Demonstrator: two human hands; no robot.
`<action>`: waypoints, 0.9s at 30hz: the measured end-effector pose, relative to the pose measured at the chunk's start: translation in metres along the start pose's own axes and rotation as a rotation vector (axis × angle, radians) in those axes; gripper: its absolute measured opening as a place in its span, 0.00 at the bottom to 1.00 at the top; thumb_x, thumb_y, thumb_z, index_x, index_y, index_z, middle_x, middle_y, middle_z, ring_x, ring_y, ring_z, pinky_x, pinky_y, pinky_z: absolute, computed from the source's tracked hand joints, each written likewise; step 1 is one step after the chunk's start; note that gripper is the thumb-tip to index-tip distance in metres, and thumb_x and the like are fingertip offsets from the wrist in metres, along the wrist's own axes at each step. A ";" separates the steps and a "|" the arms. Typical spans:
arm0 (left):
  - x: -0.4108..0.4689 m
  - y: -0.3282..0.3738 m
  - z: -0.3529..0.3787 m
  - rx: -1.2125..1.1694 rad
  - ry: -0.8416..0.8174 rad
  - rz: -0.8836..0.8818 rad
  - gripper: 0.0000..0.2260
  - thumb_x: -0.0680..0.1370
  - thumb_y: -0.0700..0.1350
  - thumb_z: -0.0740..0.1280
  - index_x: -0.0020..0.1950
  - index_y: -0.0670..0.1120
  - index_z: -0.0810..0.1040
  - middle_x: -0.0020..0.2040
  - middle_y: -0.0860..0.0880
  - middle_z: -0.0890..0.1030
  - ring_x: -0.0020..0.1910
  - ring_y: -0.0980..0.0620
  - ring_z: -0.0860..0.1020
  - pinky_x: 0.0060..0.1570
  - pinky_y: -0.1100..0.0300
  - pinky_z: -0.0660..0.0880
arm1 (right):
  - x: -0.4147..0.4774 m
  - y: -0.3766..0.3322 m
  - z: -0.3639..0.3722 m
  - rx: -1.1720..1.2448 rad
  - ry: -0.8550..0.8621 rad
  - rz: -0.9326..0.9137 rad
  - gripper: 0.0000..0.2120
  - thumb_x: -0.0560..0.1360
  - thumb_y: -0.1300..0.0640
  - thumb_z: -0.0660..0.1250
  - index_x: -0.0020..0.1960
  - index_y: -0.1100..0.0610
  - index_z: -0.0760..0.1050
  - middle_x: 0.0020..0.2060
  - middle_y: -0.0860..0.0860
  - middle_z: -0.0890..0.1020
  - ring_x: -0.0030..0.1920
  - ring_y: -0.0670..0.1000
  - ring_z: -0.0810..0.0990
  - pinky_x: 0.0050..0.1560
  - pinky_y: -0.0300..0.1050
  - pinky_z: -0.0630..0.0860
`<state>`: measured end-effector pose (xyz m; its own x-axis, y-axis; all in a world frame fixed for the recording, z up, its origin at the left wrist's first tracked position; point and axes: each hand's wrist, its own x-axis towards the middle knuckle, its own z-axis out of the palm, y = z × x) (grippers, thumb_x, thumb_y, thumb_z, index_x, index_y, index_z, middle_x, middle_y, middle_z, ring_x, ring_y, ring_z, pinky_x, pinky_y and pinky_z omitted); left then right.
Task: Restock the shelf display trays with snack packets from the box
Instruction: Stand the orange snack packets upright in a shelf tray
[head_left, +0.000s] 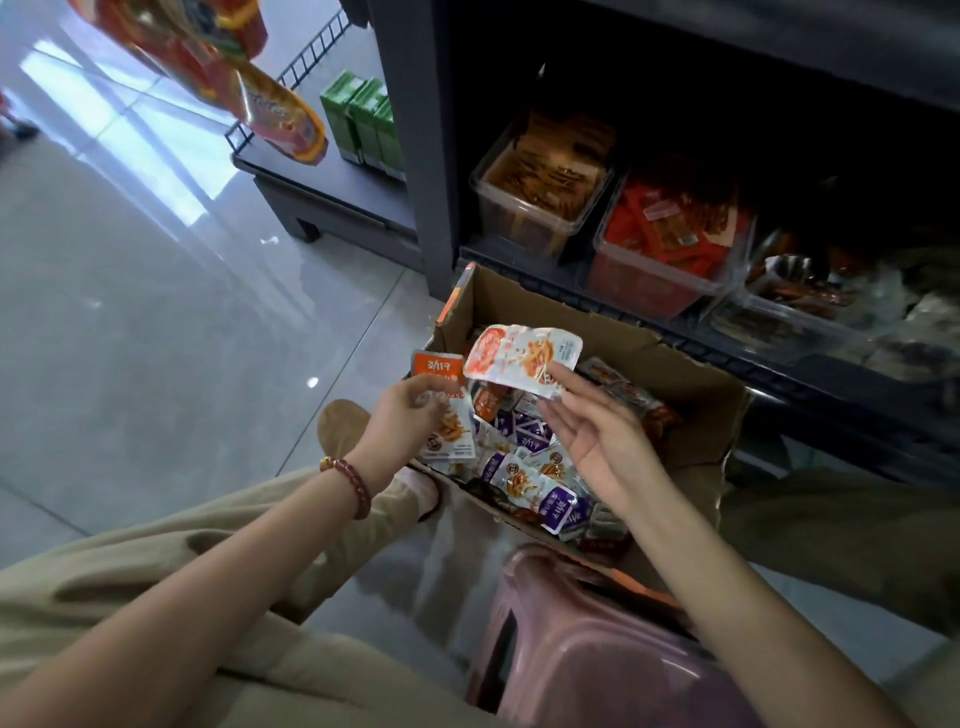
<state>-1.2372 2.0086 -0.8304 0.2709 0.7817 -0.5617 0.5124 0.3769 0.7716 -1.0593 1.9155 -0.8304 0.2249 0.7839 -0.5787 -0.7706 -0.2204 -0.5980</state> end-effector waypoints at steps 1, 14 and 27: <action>-0.003 0.005 0.003 -0.054 -0.017 -0.042 0.06 0.82 0.44 0.60 0.49 0.51 0.76 0.53 0.45 0.81 0.50 0.45 0.81 0.55 0.45 0.77 | -0.007 -0.003 0.005 0.078 -0.032 0.018 0.17 0.76 0.72 0.57 0.49 0.60 0.84 0.56 0.54 0.82 0.53 0.49 0.82 0.49 0.40 0.80; -0.028 0.064 0.018 -0.602 -0.086 0.110 0.16 0.79 0.56 0.59 0.57 0.47 0.76 0.52 0.46 0.84 0.50 0.46 0.83 0.54 0.49 0.78 | -0.051 0.009 0.027 -0.486 -0.379 -0.100 0.24 0.72 0.61 0.63 0.68 0.54 0.71 0.62 0.41 0.78 0.64 0.44 0.74 0.63 0.38 0.71; -0.040 0.091 0.038 0.117 -0.167 0.788 0.29 0.79 0.40 0.65 0.75 0.55 0.56 0.53 0.73 0.74 0.50 0.62 0.78 0.51 0.57 0.78 | -0.049 -0.061 0.039 -0.565 -0.054 -0.424 0.25 0.72 0.52 0.67 0.67 0.50 0.65 0.57 0.49 0.79 0.55 0.44 0.80 0.51 0.35 0.77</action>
<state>-1.1703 1.9921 -0.7489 0.7006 0.7080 0.0892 0.1998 -0.3146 0.9280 -1.0467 1.9137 -0.7438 0.3959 0.8933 -0.2126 -0.1924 -0.1457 -0.9704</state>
